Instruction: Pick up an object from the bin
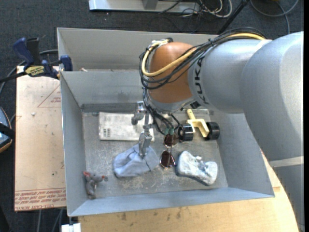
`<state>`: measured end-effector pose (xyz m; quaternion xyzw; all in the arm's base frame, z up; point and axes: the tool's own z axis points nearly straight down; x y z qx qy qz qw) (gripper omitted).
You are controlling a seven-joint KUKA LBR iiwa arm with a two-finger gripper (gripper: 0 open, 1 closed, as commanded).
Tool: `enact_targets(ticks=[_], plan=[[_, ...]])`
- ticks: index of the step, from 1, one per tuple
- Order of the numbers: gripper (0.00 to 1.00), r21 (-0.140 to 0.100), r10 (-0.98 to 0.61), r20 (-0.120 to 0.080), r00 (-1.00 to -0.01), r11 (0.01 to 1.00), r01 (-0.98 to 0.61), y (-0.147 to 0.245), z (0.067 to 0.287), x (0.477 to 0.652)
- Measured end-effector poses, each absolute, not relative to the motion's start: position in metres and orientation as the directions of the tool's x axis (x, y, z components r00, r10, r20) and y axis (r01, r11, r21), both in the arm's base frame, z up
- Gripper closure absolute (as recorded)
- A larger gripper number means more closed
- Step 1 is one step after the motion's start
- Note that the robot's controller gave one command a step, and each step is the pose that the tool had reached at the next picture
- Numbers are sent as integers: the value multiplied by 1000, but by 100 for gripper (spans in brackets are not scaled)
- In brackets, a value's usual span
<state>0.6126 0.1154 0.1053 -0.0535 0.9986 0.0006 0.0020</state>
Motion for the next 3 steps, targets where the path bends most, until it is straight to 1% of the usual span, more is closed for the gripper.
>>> enact_targets(ticks=[1,2,3], plan=[[0,1,-142,-1,-990,990,-142,120,92,599],[0,1,-248,0,-969,969,-248,134,111,579],[0,0,-233,-6,-972,972,-233,145,95,584]])
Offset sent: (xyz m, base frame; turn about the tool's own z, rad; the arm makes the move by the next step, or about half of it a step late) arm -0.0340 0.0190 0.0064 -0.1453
